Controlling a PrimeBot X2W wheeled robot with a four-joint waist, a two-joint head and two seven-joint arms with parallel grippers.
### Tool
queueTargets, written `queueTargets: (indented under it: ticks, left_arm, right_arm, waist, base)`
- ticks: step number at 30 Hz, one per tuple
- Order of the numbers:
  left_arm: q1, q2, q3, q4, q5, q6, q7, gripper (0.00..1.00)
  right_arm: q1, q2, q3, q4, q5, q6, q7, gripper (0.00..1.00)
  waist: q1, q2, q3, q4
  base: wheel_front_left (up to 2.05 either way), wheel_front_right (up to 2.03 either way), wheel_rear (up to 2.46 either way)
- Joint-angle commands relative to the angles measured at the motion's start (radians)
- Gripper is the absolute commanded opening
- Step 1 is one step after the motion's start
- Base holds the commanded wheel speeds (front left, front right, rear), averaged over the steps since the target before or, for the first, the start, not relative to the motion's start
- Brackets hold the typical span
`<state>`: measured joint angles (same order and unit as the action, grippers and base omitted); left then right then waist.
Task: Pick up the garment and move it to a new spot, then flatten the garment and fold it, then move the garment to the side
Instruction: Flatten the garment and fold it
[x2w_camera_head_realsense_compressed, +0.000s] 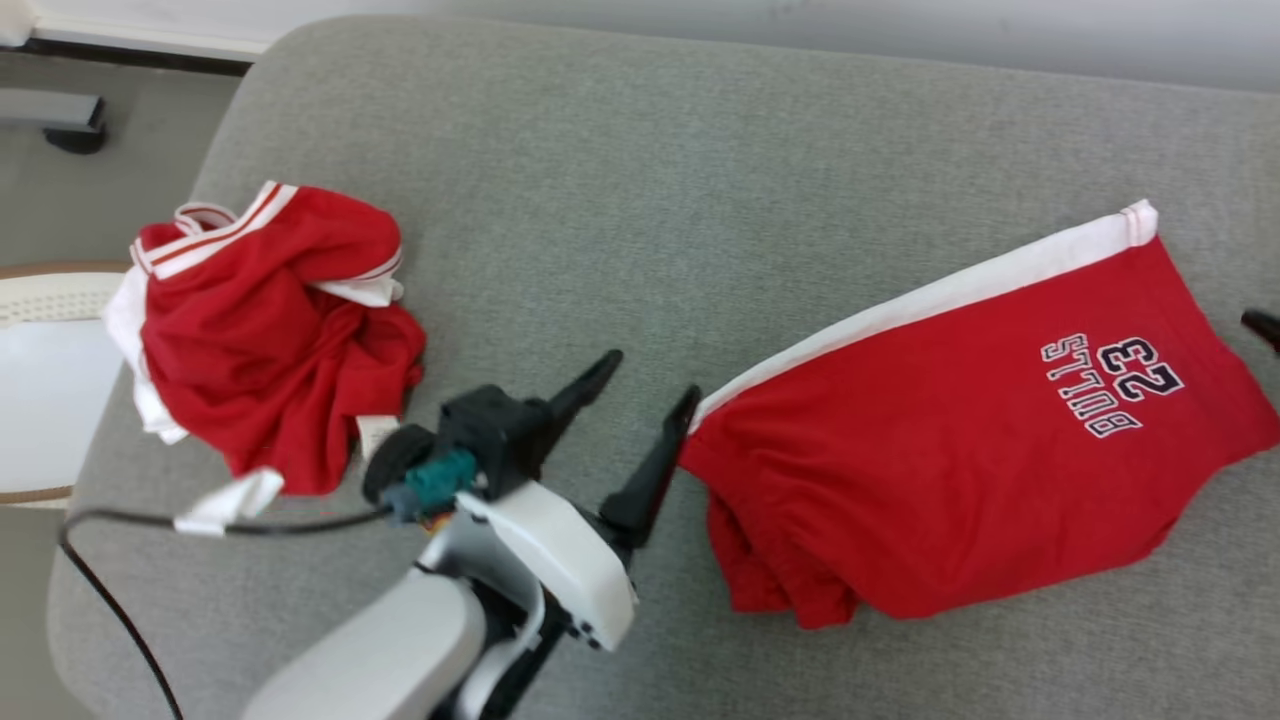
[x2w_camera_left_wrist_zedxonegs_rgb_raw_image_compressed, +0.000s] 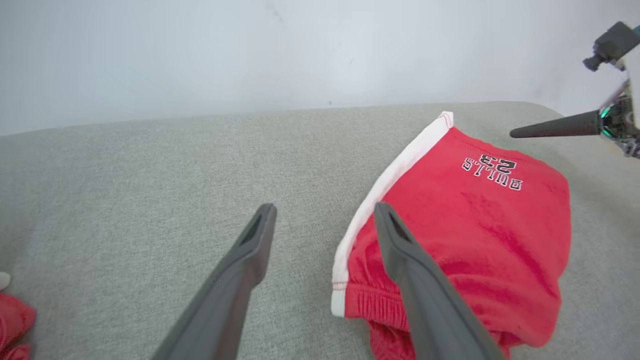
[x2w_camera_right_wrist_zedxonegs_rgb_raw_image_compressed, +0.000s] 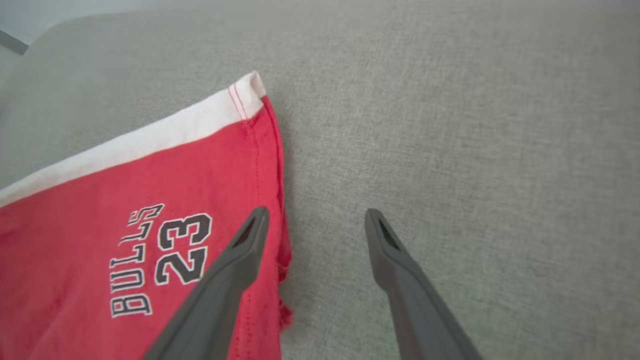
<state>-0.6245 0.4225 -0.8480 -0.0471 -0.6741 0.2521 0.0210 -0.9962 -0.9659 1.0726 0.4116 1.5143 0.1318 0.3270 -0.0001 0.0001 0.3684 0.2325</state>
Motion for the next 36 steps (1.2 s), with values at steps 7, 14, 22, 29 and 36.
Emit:
queueTargets:
  ticks: [7, 14, 22, 29, 36]
  left_arm:
    - [0.074, -0.070, 0.018, 0.043, 0.074, 0.073, -0.204, 1.00]
    - [0.131, -0.124, 0.063, 0.065, 0.101, 0.101, -0.279, 1.00]
    - [0.224, -0.209, 0.176, 0.036, 0.193, 0.068, -0.286, 1.00]
    - [0.300, -0.248, 0.255, 0.056, 0.287, 0.002, -0.286, 1.00]
    - [0.393, -0.267, 0.353, 0.077, 0.357, -0.050, -0.286, 1.00]
  right_arm:
    - [0.043, 0.048, -0.001, 0.065, 0.097, -0.002, 0.071, 1.00]
    - [0.051, 0.102, 0.035, 0.095, 0.129, -0.002, 0.133, 1.00]
    - [0.054, 0.167, 0.078, 0.081, 0.126, 0.000, 0.173, 1.00]
    - [0.063, 0.162, 0.060, 0.061, 0.142, 0.001, 0.125, 0.00]
    - [0.093, 0.131, 0.021, 0.055, 0.170, -0.002, 0.043, 0.00]
  waist:
    - [0.0001, -0.0001, 0.016, 0.054]
    - [0.0001, -0.0001, 0.019, 0.088]
    - [0.0001, -0.0001, 0.024, 0.100]
    - [0.0001, -0.0001, 0.003, 0.077]
    - [0.0001, -0.0001, -0.052, 0.004]
  base:
    - [0.00, 0.00, 0.00]
    - [0.00, 0.00, 0.00]
    - [0.00, 0.00, 0.00]
    - [0.00, 0.00, 0.00]
    - [0.00, 0.00, 0.00]
